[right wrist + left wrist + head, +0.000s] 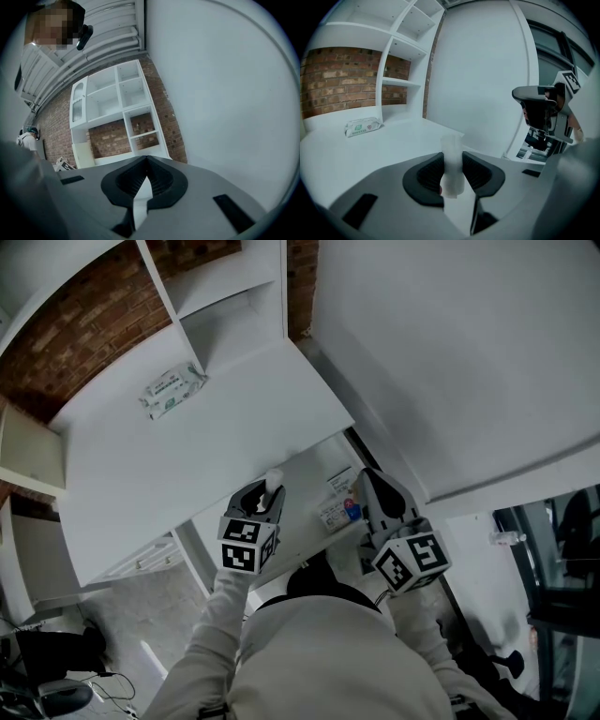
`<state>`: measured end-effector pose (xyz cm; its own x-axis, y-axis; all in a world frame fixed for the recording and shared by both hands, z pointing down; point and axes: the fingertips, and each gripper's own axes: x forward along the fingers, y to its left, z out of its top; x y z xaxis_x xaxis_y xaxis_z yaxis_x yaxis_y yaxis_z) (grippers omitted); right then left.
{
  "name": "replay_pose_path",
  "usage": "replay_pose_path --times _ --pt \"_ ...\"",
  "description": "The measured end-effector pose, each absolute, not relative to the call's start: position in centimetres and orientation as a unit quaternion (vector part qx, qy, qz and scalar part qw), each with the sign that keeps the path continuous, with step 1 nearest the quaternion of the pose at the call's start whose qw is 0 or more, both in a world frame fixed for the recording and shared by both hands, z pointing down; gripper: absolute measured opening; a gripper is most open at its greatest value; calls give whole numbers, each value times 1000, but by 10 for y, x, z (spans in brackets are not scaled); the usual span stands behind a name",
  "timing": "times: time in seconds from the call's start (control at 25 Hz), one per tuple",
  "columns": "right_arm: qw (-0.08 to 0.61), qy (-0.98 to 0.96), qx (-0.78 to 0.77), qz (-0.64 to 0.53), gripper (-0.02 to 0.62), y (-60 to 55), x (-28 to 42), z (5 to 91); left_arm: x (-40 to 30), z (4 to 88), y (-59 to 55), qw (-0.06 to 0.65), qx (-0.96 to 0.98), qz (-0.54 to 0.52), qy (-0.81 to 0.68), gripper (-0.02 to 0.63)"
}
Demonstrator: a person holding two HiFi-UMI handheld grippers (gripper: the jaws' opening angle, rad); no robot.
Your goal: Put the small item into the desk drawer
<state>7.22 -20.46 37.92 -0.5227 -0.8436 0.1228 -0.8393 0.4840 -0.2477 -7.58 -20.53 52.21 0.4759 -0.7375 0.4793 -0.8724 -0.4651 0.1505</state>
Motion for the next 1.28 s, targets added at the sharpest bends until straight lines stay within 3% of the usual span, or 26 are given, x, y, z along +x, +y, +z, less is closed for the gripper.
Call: replay_pose_path --times 0.96,1.28 --pt "3 858 -491 -150 28 -215 87 389 -48 617 -204 227 825 300 -423 133" --pt "1 857 -492 -153 28 -215 95 391 -44 665 -196 269 803 345 -405 133"
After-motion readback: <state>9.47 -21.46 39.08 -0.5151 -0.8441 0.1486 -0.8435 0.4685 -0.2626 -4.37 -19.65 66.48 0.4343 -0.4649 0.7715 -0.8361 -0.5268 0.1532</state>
